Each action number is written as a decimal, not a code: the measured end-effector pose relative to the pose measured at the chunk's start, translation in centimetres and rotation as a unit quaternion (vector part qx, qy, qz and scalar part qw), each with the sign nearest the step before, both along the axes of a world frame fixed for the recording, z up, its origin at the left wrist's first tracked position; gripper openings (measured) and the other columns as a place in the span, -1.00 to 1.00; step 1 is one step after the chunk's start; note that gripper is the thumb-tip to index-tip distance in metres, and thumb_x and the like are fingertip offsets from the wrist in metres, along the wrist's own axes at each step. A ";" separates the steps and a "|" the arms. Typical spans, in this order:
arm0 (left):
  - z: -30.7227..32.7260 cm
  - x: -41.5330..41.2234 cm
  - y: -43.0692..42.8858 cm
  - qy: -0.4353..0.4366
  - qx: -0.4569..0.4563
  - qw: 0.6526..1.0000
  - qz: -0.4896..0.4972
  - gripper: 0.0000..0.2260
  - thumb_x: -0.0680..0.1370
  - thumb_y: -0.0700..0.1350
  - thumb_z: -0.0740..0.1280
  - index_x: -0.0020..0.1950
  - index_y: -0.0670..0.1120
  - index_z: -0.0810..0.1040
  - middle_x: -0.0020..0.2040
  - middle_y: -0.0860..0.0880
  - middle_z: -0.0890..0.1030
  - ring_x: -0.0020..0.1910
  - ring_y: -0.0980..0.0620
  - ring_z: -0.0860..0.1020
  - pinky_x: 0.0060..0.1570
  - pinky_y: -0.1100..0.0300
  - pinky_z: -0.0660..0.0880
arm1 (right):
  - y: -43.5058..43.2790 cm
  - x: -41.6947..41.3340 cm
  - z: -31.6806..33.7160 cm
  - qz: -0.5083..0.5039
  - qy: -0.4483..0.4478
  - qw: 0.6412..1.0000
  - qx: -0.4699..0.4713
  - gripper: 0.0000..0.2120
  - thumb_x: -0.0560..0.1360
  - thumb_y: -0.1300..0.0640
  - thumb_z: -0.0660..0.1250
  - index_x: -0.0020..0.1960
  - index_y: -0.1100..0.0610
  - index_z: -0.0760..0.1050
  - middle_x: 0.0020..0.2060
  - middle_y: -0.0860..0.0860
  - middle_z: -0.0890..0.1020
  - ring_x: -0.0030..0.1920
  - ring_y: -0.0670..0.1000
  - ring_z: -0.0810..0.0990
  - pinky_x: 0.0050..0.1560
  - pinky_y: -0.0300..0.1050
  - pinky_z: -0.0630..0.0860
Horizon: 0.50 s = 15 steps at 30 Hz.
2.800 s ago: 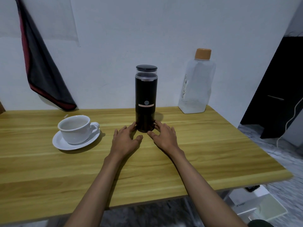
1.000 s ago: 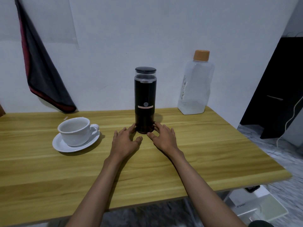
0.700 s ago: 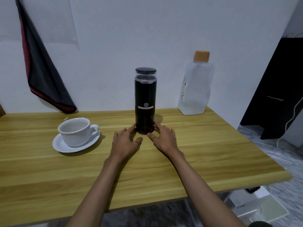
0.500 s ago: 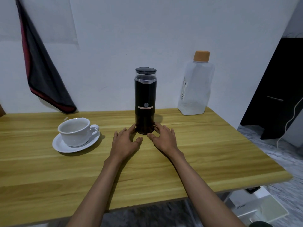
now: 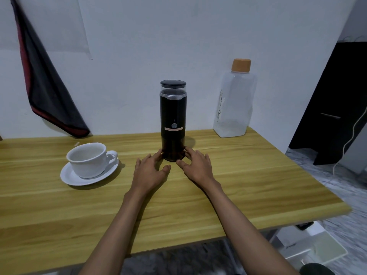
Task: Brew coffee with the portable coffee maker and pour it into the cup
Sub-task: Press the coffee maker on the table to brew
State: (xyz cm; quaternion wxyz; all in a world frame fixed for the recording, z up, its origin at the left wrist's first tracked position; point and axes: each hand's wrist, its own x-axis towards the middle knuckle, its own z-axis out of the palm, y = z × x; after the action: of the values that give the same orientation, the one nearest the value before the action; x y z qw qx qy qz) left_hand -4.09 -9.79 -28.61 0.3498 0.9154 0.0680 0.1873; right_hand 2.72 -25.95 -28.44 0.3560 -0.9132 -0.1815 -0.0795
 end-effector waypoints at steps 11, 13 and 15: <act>-0.1 0.0 0.0 -0.001 -0.004 1.000 -0.001 -0.39 0.57 0.07 0.34 0.59 0.08 0.22 0.41 0.05 0.51 0.51 -0.07 0.29 0.53 -0.16 0.02 | -0.1 0.0 0.1 -0.001 0.003 1.000 0.000 -0.46 0.58 -0.10 0.31 0.52 -0.06 0.30 0.35 -0.07 0.56 0.52 0.06 0.26 0.56 0.16 -0.07; -0.1 0.0 0.0 -0.003 -0.007 1.000 -0.001 -0.39 0.56 0.07 0.34 0.59 0.08 0.23 0.41 0.04 0.52 0.51 -0.06 0.29 0.53 -0.15 0.02 | -0.1 -0.1 0.0 -0.001 0.002 1.000 0.002 -0.47 0.58 -0.10 0.31 0.52 -0.07 0.30 0.34 -0.07 0.56 0.51 0.05 0.27 0.56 0.16 -0.06; -0.1 0.0 -0.1 -0.001 -0.005 1.000 0.001 -0.39 0.57 0.07 0.34 0.59 0.08 0.22 0.41 0.04 0.51 0.52 -0.06 0.28 0.53 -0.15 0.03 | -0.1 -0.1 -0.1 0.001 -0.001 1.000 0.001 -0.47 0.58 -0.10 0.31 0.52 -0.07 0.31 0.33 -0.07 0.57 0.50 0.06 0.29 0.55 0.17 -0.05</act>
State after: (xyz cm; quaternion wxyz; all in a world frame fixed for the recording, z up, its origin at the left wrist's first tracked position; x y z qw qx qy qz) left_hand -4.08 -9.86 -28.67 0.3546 0.9133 0.0695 0.1881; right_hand 2.63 -26.07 -28.52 0.3568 -0.9127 -0.1824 -0.0802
